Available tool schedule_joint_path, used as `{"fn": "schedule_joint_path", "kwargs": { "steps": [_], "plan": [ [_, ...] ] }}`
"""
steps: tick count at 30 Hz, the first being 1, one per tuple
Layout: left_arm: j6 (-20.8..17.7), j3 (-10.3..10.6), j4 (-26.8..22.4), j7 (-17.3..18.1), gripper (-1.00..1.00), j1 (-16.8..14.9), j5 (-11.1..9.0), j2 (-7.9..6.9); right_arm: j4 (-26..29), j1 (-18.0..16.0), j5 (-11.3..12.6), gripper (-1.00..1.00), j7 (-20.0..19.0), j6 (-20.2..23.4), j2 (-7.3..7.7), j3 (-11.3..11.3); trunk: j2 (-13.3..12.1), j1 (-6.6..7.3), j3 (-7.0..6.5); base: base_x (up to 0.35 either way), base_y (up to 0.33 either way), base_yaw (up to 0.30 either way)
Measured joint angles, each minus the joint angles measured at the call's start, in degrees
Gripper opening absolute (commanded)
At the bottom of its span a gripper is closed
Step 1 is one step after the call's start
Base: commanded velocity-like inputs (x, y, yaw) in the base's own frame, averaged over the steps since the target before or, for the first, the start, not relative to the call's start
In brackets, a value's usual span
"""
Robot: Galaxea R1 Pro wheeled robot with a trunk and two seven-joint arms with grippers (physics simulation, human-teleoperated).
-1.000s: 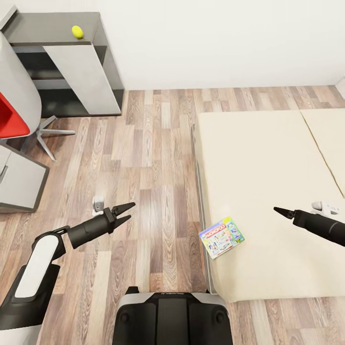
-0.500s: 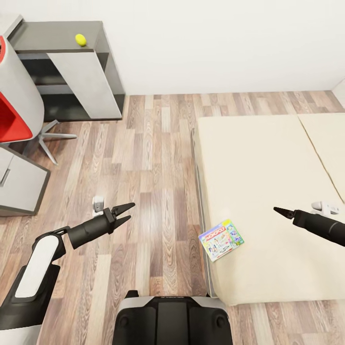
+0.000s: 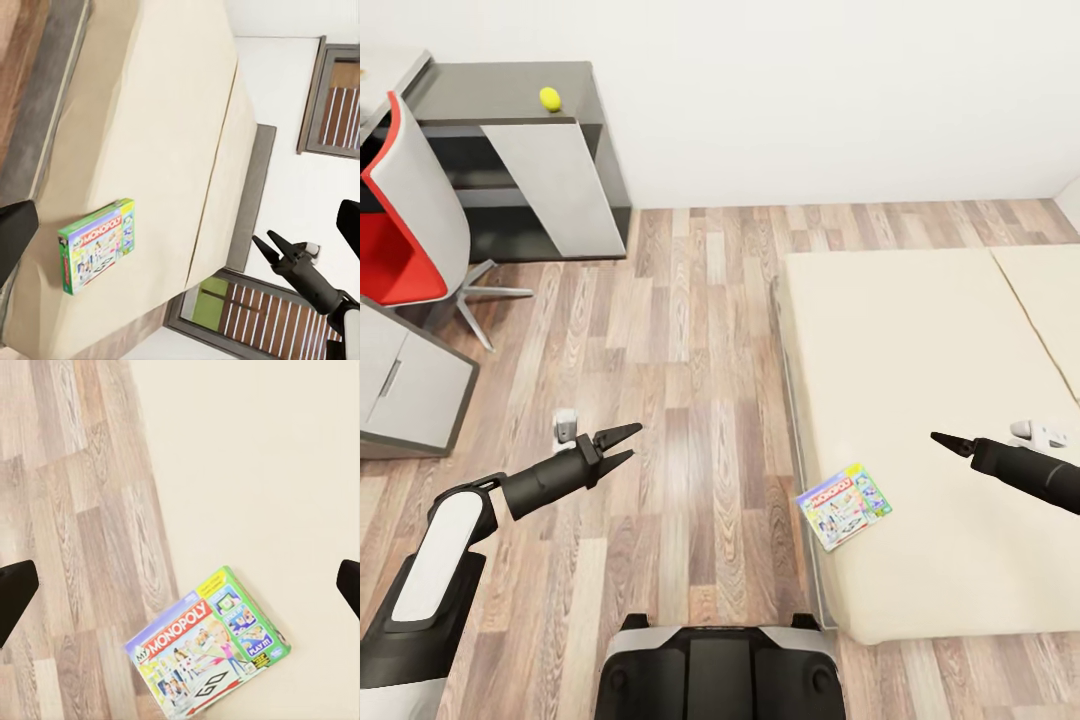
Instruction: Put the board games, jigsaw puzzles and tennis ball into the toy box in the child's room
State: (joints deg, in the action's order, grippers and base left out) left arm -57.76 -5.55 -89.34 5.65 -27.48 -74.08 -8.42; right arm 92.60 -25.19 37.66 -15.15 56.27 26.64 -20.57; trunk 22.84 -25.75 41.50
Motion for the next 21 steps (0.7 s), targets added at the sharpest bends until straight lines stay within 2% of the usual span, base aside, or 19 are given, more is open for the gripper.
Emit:
{"fn": "schedule_joint_path", "kwargs": {
  "steps": [11,21],
  "plan": [
    [0.0,0.1,0.0,0.0,1.0,0.0,0.0,0.06,0.0,0.0,0.0,1.0,0.0,0.0,0.01,0.0,0.0,0.0,-1.02,0.0,0.292,0.0],
    [0.1,0.2,0.0,0.0,1.0,0.0,-0.1,0.06,0.0,0.0,-0.1,1.0,0.0,0.0,0.02,-0.1,0.0,0.0,-1.95,0.0,0.125,0.0]
  ]
}}
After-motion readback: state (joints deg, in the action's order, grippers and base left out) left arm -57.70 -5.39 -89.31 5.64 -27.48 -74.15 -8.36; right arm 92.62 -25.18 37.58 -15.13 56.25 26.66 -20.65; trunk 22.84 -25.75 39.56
